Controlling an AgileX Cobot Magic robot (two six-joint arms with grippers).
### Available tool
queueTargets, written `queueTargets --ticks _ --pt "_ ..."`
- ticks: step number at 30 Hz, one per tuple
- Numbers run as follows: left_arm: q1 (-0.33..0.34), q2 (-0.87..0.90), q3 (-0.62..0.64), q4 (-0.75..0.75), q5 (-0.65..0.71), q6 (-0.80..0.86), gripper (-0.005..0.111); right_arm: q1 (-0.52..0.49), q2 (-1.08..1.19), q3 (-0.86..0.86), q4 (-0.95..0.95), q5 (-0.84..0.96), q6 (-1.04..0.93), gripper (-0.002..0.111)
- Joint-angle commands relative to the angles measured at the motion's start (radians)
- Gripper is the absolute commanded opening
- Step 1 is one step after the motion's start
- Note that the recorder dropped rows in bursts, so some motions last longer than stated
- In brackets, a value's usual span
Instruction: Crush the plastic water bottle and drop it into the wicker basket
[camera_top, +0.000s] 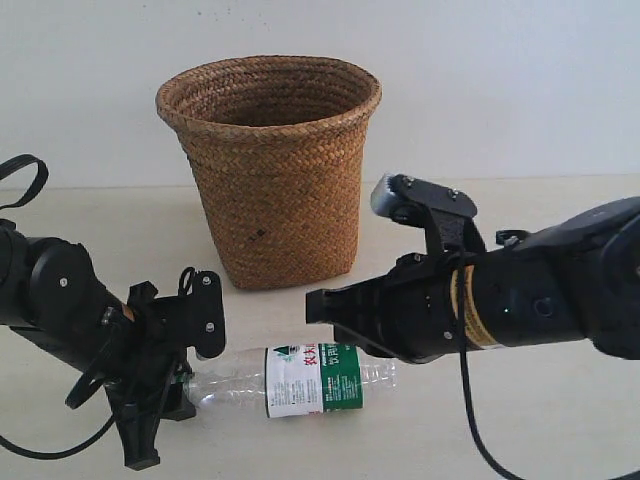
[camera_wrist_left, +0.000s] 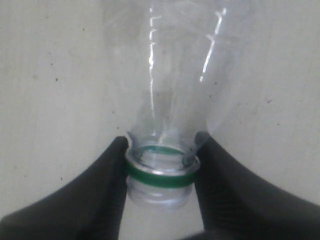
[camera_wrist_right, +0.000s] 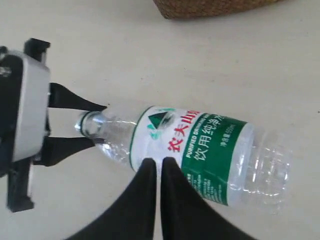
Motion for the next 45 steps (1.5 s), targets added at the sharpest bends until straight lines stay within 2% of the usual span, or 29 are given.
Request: queueTargets --ticks 1,15,24,34,42,45 --pt "-0.007 -0.002 -0.005 -0.006 0.014 0.0 0.004 0.007 0.052 -0.028 0.009 0.057 -0.011 0.0" --pt "-0.007 -0.002 -0.005 -0.006 0.013 0.0 0.004 0.007 0.083 -0.028 0.014 0.061 -0.012 0.0" --pt "-0.007 -0.002 -0.005 -0.006 0.01 0.0 0.004 0.007 0.169 -0.028 0.03 0.02 -0.029 0.0" --pt "-0.007 0.002 -0.005 -0.006 0.011 0.002 0.004 0.007 0.288 -0.042 0.039 0.075 -0.029 0.0" --pt "-0.007 0.003 -0.005 -0.004 0.008 0.017 0.004 0.007 0.128 -0.096 0.026 0.042 -0.065 0.0" --pt "-0.007 0.003 -0.005 -0.004 0.006 0.031 0.004 0.007 0.133 -0.097 0.024 0.018 -0.056 0.0"
